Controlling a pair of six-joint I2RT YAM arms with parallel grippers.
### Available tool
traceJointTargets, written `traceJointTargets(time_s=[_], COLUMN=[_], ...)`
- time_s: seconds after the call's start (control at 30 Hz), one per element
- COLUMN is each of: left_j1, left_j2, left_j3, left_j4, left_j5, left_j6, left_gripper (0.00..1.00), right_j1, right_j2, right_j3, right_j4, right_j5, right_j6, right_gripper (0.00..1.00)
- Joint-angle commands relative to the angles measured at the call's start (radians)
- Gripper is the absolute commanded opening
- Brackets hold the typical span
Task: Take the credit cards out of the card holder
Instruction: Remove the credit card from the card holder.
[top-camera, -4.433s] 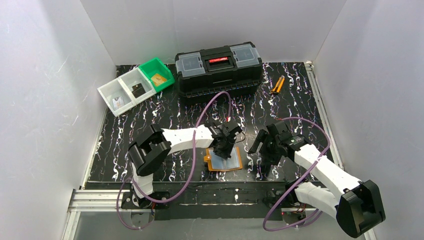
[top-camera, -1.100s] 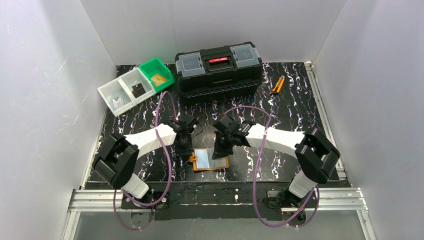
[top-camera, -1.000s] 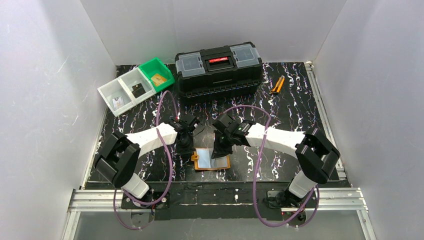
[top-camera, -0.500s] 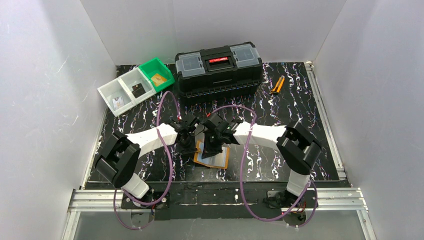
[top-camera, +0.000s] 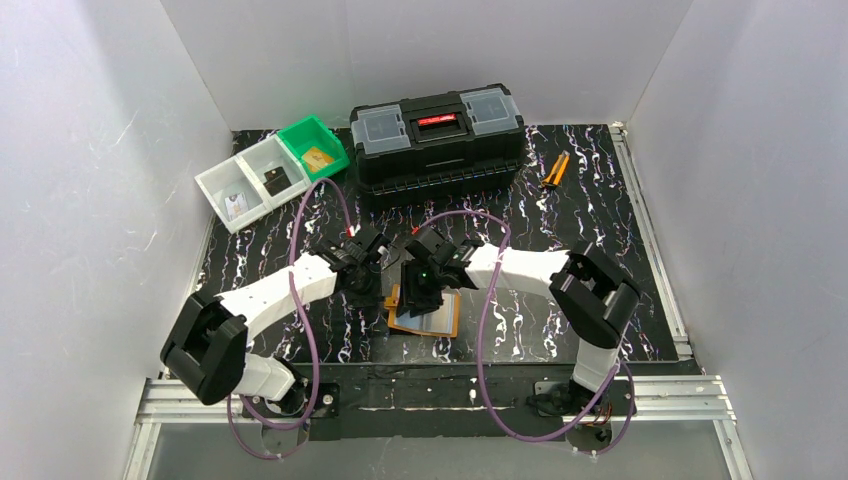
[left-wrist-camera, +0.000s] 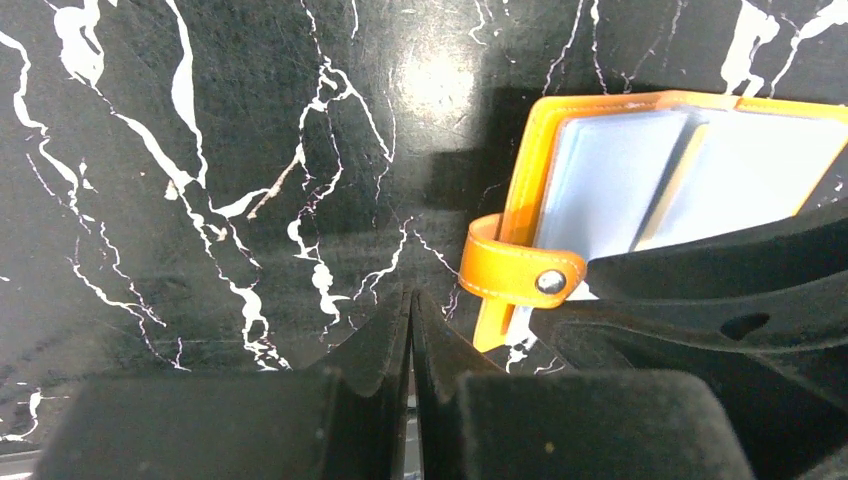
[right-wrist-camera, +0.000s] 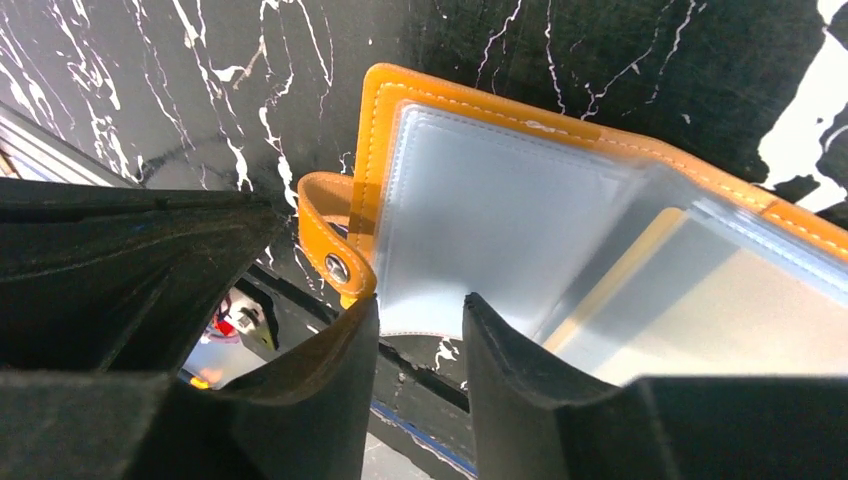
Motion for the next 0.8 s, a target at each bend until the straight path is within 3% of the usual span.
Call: traceJointTargets(time_s=[0.0,0.23,0.37,0.57,0.77], left_j1=[-0.004,-0.004,-0.020,-0.147,-0.279], left_j2=[-0.053,-0.070,-0.054,0.053,0.223], left_j3=[0.046,0.102,0.147,0.228,0.311], left_j4=[-0.066,-0.072,-0.058,-0.018,0.001], left_j5=[0.008,0.091,0.168,0.191,0.099], left_j6=[0.035,0.053,0.071,0.075,0.088], left_gripper=[0.00,0.00,0.08,0.22,0.34], right_j1=[0.005,0.000,-0.021,-0.076,-0.171], right_j2=[-0.080,-0.138,-0.184,-0.313,-0.463], right_j3=[0.022,0.001,-0.034,-0.182,-0.342], right_j4=[0.002,-0.036,-0.091,-0.138,-0.153], right_j5=[0.030,0.085,0.141,0.219,0.240], right_j6=[-0.015,0.002,0.030,0.085,0.123], right_gripper=[0.47,0.57,0.57,0.57,0.57])
